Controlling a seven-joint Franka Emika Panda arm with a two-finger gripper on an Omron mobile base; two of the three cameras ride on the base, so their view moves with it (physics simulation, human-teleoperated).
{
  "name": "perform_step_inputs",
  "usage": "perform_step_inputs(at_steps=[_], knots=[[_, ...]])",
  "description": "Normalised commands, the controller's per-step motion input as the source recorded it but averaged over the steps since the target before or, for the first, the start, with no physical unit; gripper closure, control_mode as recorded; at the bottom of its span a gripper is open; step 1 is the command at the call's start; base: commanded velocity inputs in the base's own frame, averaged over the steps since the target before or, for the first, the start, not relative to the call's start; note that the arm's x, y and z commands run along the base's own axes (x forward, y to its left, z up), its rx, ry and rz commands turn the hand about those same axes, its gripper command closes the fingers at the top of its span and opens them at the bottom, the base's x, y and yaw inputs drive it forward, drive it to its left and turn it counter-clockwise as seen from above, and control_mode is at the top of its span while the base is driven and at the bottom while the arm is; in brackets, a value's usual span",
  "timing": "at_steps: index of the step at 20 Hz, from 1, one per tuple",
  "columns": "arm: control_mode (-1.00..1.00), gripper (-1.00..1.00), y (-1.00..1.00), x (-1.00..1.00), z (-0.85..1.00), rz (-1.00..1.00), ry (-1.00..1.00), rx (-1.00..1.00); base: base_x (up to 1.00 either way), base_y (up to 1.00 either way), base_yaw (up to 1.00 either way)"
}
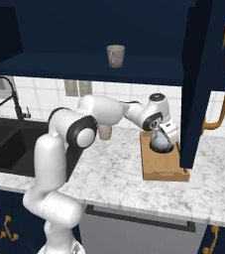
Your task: Pick the kettle from the counter and place it on the tray. Then pick the mug from the cabinet and place it on the tray. Then close the cabinet doors.
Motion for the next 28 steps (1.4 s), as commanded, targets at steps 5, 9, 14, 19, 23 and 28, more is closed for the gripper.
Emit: perform_step_inputs(at_steps=[5, 9, 14, 19, 23, 28], knots=[[-1.0, -1.0, 0.18, -0.29, 0.29, 0.0, -0.02, 0.04, 0.0, 0.0, 0.0], [-1.0, -1.0, 0.25, -0.53, 0.19, 0.01, -0.01, 0.04, 0.0, 0.0, 0.0], [-1.0, -1.0, 0.29, -0.71, 0.21, 0.25, -0.02, 0.0, 0.0, 0.0, 0.0], [-1.0, -1.0, 0.5, -0.67, 0.27, 0.45, -0.15, -0.1, 0.0, 0.0, 0.0], [-1.0, -1.0, 0.68, -0.42, 0.38, 0.27, -0.3, -0.18, 0.0, 0.0, 0.0], [-1.0, -1.0, 0.6, -0.29, 0.68, 0.13, -0.38, -0.18, 0.0, 0.0, 0.0]])
